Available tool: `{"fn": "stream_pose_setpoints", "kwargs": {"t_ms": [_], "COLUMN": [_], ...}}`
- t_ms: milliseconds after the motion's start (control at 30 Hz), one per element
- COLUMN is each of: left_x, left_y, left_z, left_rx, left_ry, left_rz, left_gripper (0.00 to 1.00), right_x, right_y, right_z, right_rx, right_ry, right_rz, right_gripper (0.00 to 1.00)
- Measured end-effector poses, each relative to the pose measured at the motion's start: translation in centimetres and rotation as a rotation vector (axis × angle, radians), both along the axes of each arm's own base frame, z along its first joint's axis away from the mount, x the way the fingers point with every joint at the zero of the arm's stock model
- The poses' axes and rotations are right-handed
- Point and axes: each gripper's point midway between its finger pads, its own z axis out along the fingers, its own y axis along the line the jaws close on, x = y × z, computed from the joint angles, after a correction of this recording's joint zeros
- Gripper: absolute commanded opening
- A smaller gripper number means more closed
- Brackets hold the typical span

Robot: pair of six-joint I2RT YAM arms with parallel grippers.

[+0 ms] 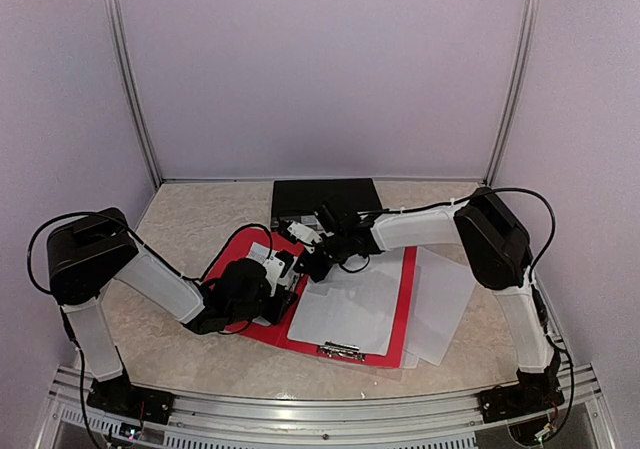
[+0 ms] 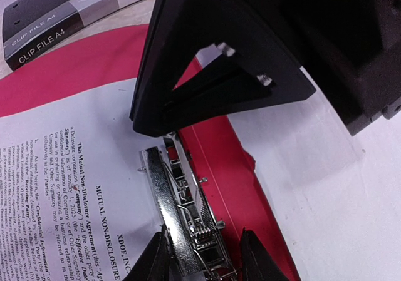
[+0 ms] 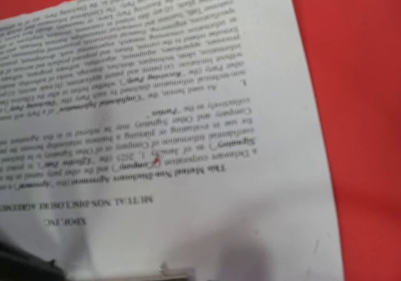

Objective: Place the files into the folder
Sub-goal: Clamp the file and folder with some files.

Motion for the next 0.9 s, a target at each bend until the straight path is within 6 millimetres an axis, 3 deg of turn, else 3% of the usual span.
{"fn": "stream_pose_setpoints", "kwargs": {"t_ms": [900], "left_x": [0.03], "left_y": [0.01], "left_z": [0.03], "left_rx": [-0.005], "left_ry": [0.006], "left_rz": [-0.004], "left_gripper": [0.32], "right_x": [-0.12], "right_y": [-0.16], "right_z": [-0.48], "right_rx": [0.017], "right_ry": [-0.032], "right_rz": [0.012], "right_gripper": [0.00]}}
